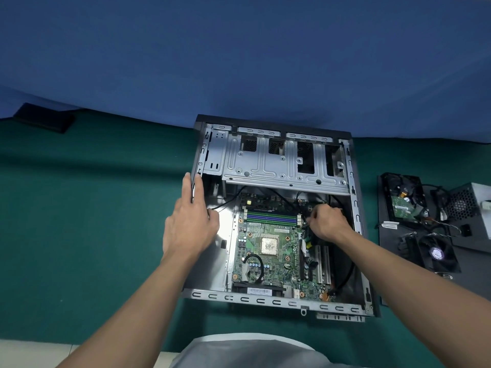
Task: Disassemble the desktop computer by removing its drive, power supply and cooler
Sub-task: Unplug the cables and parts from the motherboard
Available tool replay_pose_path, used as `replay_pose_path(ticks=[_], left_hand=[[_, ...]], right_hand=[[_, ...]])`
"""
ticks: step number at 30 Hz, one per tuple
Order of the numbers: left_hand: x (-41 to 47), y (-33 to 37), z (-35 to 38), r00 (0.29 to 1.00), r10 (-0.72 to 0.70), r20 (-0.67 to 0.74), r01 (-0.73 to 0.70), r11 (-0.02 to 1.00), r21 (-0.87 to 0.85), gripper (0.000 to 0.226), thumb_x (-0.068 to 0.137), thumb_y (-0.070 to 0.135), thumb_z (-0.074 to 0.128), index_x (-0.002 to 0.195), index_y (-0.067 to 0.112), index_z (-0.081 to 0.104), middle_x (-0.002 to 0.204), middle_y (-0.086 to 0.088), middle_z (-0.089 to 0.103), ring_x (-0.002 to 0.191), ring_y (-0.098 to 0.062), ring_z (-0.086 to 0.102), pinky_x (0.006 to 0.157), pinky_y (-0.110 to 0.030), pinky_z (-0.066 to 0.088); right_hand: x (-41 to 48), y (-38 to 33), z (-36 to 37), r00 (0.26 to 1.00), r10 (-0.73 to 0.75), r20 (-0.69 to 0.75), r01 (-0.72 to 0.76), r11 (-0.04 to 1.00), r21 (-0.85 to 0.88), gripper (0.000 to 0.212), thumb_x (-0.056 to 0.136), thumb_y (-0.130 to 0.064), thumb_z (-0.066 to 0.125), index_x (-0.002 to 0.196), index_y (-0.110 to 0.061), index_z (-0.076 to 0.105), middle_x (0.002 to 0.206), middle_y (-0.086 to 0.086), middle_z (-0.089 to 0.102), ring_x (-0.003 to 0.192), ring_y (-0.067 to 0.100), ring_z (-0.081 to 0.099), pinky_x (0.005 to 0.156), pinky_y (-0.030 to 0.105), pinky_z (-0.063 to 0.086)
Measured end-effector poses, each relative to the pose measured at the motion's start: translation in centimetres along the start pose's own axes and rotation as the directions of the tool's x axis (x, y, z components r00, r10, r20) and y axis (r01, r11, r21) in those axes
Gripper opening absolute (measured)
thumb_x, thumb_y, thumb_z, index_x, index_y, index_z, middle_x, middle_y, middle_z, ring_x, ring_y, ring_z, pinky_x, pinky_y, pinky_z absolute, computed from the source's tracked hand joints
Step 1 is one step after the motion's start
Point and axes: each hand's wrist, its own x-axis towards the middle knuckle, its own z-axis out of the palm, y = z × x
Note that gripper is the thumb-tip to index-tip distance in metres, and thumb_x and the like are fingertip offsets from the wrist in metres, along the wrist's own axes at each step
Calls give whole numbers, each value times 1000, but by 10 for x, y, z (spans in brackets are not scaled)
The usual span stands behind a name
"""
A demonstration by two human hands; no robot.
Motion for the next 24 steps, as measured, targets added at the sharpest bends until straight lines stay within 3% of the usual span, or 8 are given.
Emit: replay_pose_path(ticks=[3,5,8,10,13,18,20,24], left_hand=[[0,0,0,1000,3,-2,-3,1000,4,75,92,31,46,155,16,8,164,2,-5,116,-31,52,75,-42,47],[0,0,1,1000,5,0,-5,1000,2,75,92,31,46,155,16,8,164,2,-5,116,-31,53,75,-41,47],[0,0,1,1000,4,-2,-4,1000,4,75,92,31,46,155,16,8,164,1,-5,115,-31,53,75,-42,48],[0,0,1,1000,5,-3,-5,1000,6,75,92,31,46,155,16,8,164,1,-5,114,-31,53,74,-42,48],[1,0,1,1000,8,-5,-8,1000,4,74,92,31,46,155,16,8,164,1,-5,114,-30,54,73,-40,47],[0,0,2,1000,8,-15,-8,1000,4,73,93,32,46,154,16,9,164,2,-4,113,-31,54,69,-37,41],[0,0,2,1000,8,-14,-8,1000,2,73,93,32,46,154,16,10,164,1,-4,113,-31,54,69,-38,43],[0,0,1,1000,7,-12,-7,1000,1,73,93,31,45,154,16,9,164,1,-4,114,-31,54,70,-39,44]], right_hand=[[0,0,4,1000,4,-17,-4,999,-38,33,100,-31,43,76,-9,50,92,13,62,82,33,58,78,37,48],[0,1,5,999,5,-36,-7,999,-45,24,96,-20,49,75,-9,53,93,14,65,77,30,59,73,35,50],[2,2,4,999,6,-33,-6,1000,16,12,90,-8,53,85,-10,63,95,13,66,84,30,62,78,35,54],[3,1,2,1000,2,-17,-1,999,37,12,92,-15,55,85,-10,62,93,12,64,84,30,61,77,34,52],[1,1,4,1000,21,0,-21,1000,1,35,99,-32,46,72,-11,51,87,11,60,77,28,57,70,32,44],[1,0,2,1000,3,-26,-3,1000,18,14,89,-8,51,89,-11,64,97,13,65,87,31,63,81,39,55],[1,-1,1,1000,8,-9,-8,1000,21,11,90,-12,53,90,-11,64,96,11,64,89,31,62,79,37,53],[0,0,2,999,47,-10,-47,999,-10,31,98,-32,48,85,-6,57,95,11,60,87,33,61,75,34,47]])
